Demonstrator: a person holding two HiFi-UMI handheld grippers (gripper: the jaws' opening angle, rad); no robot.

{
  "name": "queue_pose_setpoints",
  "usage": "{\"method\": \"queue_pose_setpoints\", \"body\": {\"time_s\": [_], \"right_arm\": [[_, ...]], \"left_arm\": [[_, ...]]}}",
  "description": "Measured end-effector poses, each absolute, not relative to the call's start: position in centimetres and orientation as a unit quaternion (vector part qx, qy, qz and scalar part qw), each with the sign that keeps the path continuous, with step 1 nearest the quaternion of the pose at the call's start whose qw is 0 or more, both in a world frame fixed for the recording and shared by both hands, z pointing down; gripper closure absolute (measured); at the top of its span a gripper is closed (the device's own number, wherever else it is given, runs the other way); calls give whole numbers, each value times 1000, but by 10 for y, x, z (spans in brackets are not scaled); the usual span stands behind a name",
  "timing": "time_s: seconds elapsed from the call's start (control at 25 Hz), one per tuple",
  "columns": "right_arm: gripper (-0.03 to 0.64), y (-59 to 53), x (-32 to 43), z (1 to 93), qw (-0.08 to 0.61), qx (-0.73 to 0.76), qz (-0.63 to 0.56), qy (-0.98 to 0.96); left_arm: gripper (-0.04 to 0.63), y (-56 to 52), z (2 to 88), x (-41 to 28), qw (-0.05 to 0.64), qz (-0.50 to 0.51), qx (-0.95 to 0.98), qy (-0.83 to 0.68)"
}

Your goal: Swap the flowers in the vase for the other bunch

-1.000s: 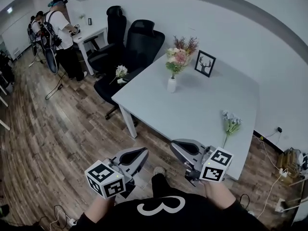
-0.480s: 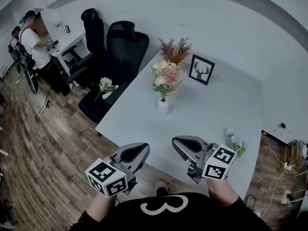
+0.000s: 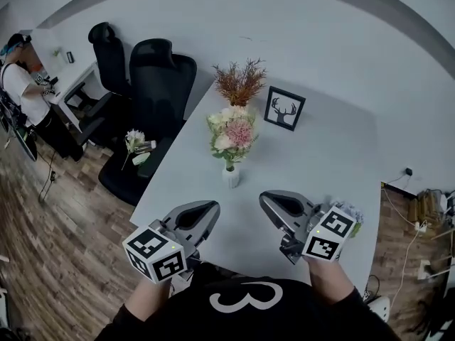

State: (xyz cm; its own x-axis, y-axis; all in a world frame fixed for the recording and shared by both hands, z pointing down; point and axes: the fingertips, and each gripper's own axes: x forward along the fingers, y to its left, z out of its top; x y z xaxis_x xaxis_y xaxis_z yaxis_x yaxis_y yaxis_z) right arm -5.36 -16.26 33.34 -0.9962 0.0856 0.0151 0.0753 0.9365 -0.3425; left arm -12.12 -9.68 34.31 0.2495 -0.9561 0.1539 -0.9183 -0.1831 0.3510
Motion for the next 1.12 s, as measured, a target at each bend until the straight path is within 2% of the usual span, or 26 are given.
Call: {"method": "queue_pose_setpoints", "body": {"time_s": [0.28,0.6,0.72,0.84,1.12], "right_arm": [[609,-194,-69,329,10,27,172,-985],[601,-198,-98,334,-9,35,158,-987],[526,-203,-105,339,-14,54,158,-986],[382,-211,-115,339,-16,78,140,-987],[150,-252,-151,349,12,152,88,-984]], "left_arm": [[584,-135,338,-150,203,-49,798,-566],[584,-144,354,-185,227,-42,801,-552],[584,-144,360,-192,233,-42,803,-547],[584,-141,366,-201,242,-42,800,-547],[584,-136,378,-227,252,-35,787,-562]]}}
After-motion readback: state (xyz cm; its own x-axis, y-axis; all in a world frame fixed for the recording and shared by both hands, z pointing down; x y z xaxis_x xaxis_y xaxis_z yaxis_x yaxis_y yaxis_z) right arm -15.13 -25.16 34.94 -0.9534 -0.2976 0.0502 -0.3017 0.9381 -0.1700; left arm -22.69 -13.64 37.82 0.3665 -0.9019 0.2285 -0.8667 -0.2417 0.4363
